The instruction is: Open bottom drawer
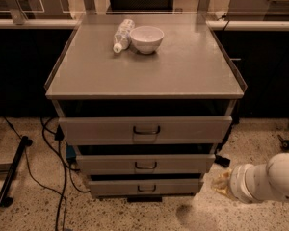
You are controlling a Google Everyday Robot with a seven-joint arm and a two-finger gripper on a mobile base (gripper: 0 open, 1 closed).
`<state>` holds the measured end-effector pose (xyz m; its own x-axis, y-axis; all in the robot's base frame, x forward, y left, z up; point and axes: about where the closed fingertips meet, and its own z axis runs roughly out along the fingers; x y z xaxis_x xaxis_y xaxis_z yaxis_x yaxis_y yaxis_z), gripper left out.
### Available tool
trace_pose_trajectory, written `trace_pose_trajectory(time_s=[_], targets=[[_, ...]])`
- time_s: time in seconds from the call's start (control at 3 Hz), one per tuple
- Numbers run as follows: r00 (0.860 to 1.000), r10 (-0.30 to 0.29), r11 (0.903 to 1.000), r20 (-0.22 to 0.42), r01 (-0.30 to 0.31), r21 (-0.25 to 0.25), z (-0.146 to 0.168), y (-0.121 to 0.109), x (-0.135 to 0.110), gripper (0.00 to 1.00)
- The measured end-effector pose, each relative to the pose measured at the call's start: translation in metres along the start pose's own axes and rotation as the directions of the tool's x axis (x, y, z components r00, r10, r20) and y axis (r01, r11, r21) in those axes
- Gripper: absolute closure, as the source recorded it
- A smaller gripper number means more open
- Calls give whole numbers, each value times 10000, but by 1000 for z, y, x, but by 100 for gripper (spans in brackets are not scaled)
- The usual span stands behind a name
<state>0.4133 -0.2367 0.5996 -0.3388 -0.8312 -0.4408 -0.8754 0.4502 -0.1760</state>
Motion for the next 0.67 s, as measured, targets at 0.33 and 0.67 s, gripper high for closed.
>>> trace_pose_trajectory(time_s=[0.33, 0.67], targets=[[9993, -385, 9993, 0, 385, 25, 14, 5, 2, 100], [9981, -543, 9984, 291, 546, -123, 53, 13, 12, 100]])
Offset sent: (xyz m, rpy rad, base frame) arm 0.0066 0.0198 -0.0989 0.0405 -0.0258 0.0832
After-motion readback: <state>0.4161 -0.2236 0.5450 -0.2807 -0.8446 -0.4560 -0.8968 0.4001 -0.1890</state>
